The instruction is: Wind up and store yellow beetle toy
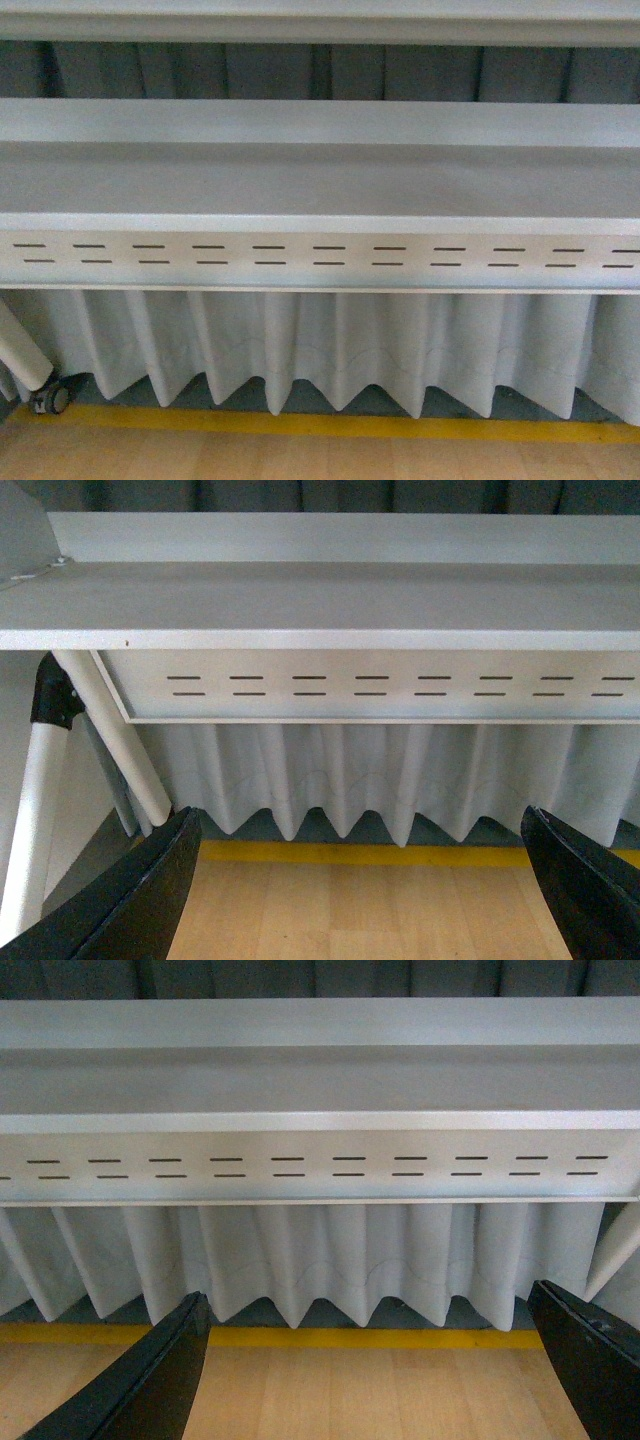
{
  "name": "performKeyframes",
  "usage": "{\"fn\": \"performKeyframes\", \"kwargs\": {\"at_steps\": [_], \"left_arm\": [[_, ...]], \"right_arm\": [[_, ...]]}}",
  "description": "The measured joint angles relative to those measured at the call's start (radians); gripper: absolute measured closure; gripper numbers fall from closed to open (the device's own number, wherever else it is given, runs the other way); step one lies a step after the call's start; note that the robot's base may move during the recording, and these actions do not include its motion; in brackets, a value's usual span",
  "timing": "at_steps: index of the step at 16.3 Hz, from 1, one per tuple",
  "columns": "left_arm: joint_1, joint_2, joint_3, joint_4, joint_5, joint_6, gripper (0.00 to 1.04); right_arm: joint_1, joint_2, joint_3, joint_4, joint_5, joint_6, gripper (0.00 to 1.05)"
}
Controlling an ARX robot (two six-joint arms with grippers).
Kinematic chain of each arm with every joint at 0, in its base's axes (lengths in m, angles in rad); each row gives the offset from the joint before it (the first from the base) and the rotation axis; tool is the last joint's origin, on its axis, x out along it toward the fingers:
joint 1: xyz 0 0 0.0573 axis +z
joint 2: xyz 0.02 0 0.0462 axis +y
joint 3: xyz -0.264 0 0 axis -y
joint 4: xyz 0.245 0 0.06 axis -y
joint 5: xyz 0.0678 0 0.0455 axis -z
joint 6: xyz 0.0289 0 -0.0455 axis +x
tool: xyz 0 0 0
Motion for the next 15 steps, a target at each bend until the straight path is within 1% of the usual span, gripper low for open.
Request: {"fn": "performKeyframes", "kwargs": {"at_steps": [15], "left_arm": [[0.0,0.0,0.0,0.0,0.0,0.0,0.07]], "right_arm": [[0.0,0.0,0.0,0.0,0.0,0.0,0.07]]}}
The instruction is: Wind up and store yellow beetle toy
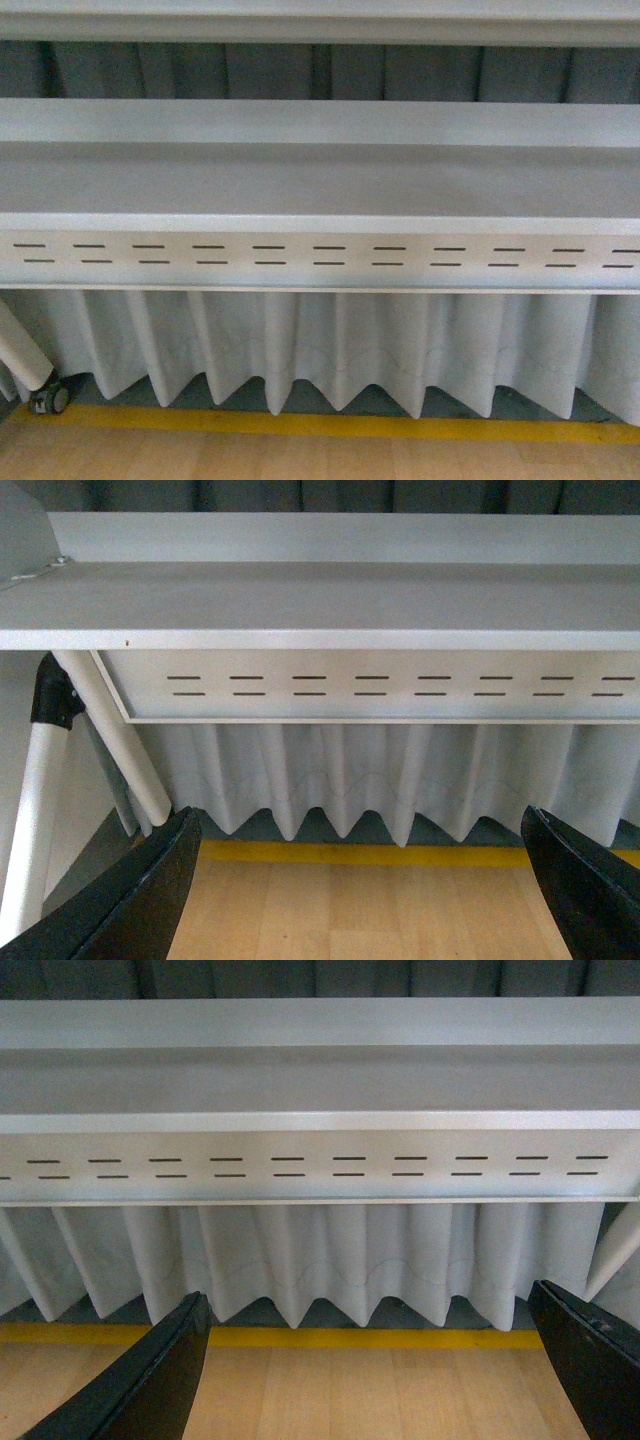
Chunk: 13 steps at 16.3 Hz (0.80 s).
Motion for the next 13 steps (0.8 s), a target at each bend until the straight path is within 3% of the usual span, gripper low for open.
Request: {"fn": "performKeyframes", "kwargs": {"at_steps": [13], "left_arm": [[0.0,0.0,0.0,0.0,0.0,0.0,0.07]], "right_arm": [[0.0,0.0,0.0,0.0,0.0,0.0,0.07]]}}
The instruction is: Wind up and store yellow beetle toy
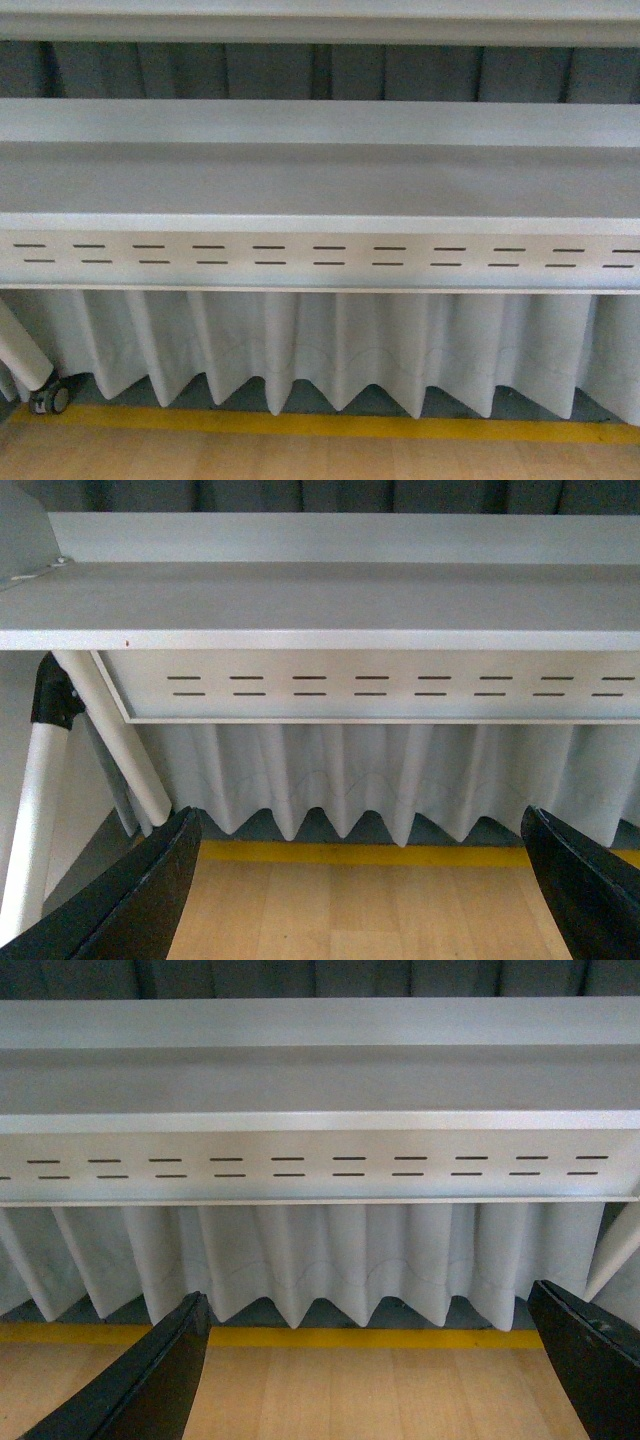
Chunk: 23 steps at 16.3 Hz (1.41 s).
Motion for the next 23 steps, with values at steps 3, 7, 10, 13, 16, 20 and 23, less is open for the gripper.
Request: {"fn": "performKeyframes", "kwargs": {"at_steps": [3,7,10,13,16,20,23], "left_arm": [[0.0,0.0,0.0,-0.003,0.0,0.0,0.07],[0.0,0.0,0.0,0.0,0.0,0.0,0.07],[0.0,0.0,0.0,0.0,0.0,0.0,0.07],[0.0,0.0,0.0,0.0,0.001,0.0,0.07],[0.0,0.0,0.0,-0.001,0.0,0.0,0.07],[0.0,0.0,0.0,0.0,0.0,0.0,0.07],[0.0,0.0,0.0,0.0,0.0,0.0,0.07]], "right_arm": [[0.0,0.0,0.0,-0.003,0.0,0.0,0.07],[0.0,0.0,0.0,0.0,0.0,0.0,0.07],[0.0,0.0,0.0,0.0,0.0,0.0,0.07],[0.0,0.0,0.0,0.0,0.001,0.0,0.07],[0.0,0.0,0.0,0.0,0.0,0.0,0.07],[0.0,0.0,0.0,0.001,0.0,0.003,0.07],[0.0,0.0,0.0,0.001,0.0,0.004,0.07]]}}
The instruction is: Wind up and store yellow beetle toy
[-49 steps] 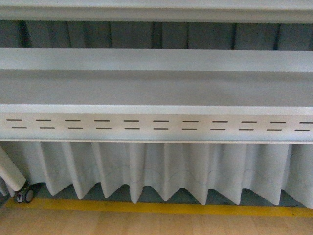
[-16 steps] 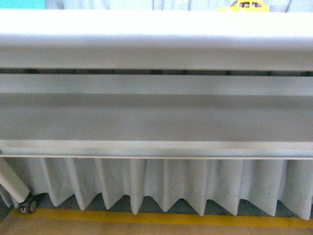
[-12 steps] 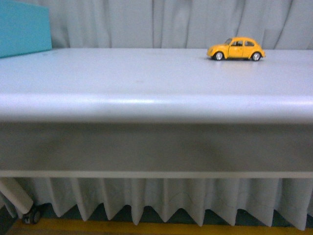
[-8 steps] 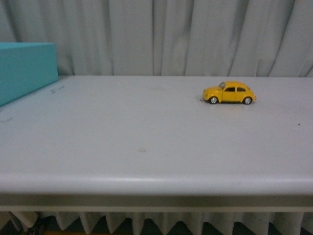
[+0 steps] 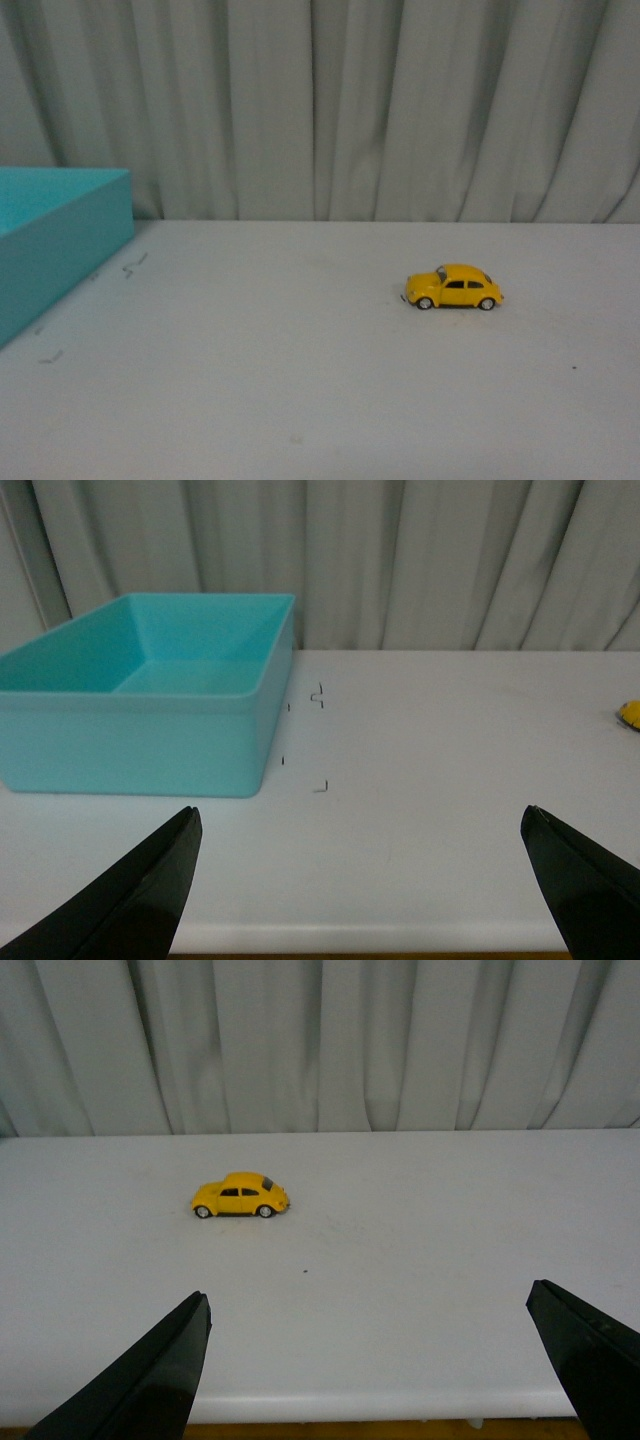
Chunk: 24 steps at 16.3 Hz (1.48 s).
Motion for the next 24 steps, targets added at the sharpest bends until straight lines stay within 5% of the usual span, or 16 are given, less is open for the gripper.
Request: {"fn": "performKeyframes", "kwargs": {"at_steps": [24], "left_arm": [[0.0,0.0,0.0,0.0,0.001,0.0,0.07]], "right_arm": [[0.0,0.0,0.0,0.0,0.0,0.0,0.07]]}}
